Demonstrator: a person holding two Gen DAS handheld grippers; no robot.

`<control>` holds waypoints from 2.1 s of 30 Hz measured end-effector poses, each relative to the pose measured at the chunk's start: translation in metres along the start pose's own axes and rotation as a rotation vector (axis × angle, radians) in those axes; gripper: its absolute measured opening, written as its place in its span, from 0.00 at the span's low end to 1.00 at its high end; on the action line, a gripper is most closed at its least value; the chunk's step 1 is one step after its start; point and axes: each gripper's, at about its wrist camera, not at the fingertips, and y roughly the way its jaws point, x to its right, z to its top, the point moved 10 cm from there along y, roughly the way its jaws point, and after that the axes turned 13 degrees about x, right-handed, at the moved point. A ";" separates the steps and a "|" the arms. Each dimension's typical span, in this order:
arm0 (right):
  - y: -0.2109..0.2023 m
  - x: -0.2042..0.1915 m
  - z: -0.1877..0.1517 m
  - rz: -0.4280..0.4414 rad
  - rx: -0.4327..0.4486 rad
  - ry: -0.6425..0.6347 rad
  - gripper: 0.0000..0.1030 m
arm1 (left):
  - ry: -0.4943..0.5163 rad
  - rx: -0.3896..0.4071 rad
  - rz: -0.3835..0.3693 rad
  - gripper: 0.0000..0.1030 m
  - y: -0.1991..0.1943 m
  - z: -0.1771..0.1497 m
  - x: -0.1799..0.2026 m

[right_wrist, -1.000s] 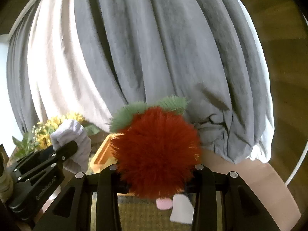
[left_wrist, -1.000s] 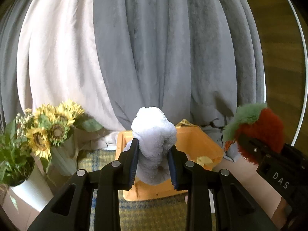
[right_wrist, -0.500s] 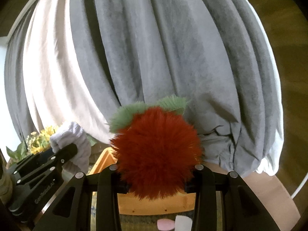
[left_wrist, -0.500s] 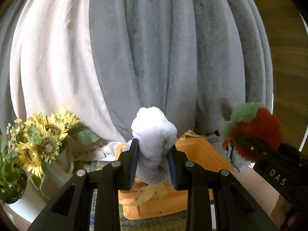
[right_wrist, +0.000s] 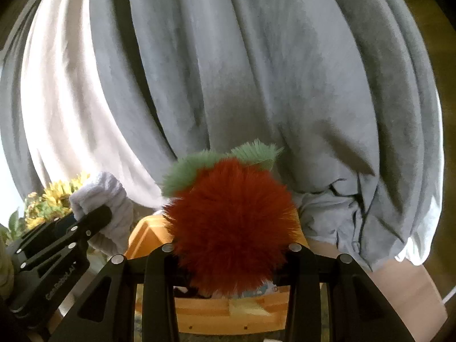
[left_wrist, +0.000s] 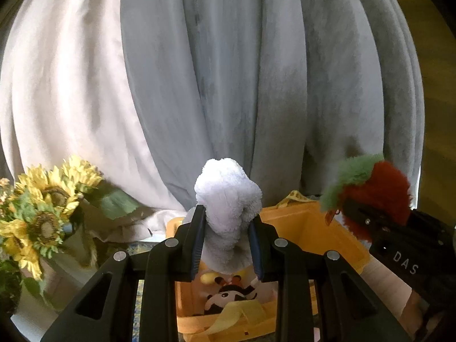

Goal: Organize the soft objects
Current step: 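Open both grippers to drop the scrunchie and pompom into the crate, then move both open tools back toward the pink sponge and white cloth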

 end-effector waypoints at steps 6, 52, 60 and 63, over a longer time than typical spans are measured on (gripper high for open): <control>0.027 0.002 -0.016 -0.007 -0.062 -0.018 0.38 | 0.003 -0.059 -0.009 0.28 0.026 -0.019 -0.002; -0.039 0.066 -0.016 -0.217 -0.063 -0.010 0.75 | 0.095 -0.028 -0.081 0.96 -0.040 -0.023 0.047; -0.067 0.074 -0.044 -0.227 -0.122 -0.005 0.75 | 0.112 -0.090 -0.112 0.96 -0.060 -0.050 0.062; -0.076 0.076 -0.057 -0.227 -0.149 -0.005 0.75 | 0.131 -0.116 -0.128 0.96 -0.063 -0.061 0.066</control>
